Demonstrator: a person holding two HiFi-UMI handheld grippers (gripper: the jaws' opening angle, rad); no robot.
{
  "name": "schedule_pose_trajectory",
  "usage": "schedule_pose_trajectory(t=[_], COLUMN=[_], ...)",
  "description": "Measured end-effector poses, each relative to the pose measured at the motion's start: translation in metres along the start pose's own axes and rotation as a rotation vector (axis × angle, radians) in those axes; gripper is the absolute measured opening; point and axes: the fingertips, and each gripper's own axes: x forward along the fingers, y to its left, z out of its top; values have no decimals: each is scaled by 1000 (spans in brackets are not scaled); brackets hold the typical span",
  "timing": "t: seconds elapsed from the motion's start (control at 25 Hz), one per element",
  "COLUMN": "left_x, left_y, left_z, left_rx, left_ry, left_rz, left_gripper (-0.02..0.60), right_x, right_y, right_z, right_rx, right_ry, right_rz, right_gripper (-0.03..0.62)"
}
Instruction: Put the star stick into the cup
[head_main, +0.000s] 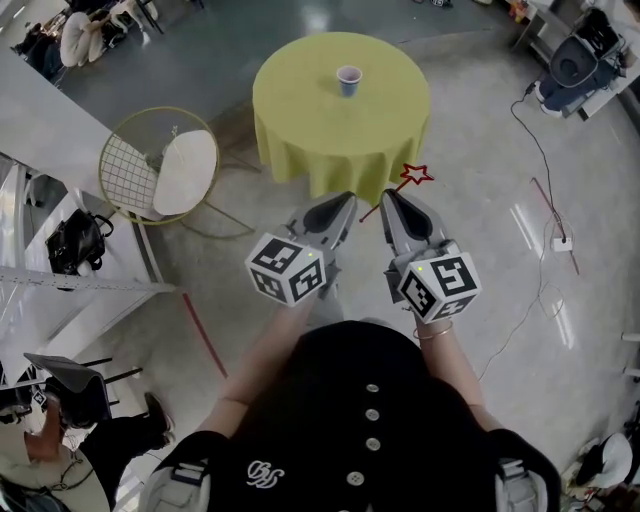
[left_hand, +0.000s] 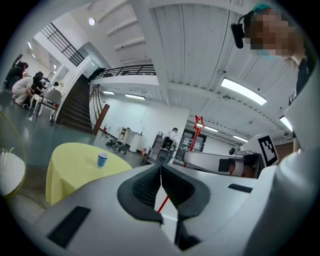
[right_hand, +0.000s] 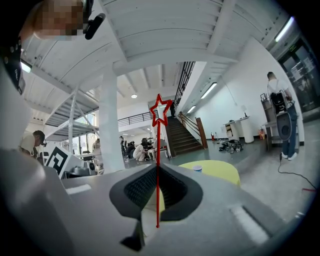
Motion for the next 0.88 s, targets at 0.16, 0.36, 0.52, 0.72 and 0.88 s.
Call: schedule_pose_trajectory(t=[0.16, 0.36, 0.52, 0.72, 0.88], left_x=[23, 50, 68, 86, 99], left_y=[33, 68, 91, 117, 131], left_z=[19, 41, 55, 61, 66], left_rx=[3, 6, 3, -16, -6], left_ry=[13, 15, 5, 16, 30], left_rz=[-19, -43, -67, -86, -109], left_gripper=[15, 15, 15, 15, 15], right_x=[40, 83, 110, 145, 166], right_y=[-15, -36, -46, -54, -62], right_z=[8, 17, 23, 21, 21], right_rx=[-10, -20, -43, -44, -46], right_ry=[5, -1, -11, 10, 17], right_rz=[-21, -49, -57, -56, -65], right_gripper=[6, 6, 6, 6, 6])
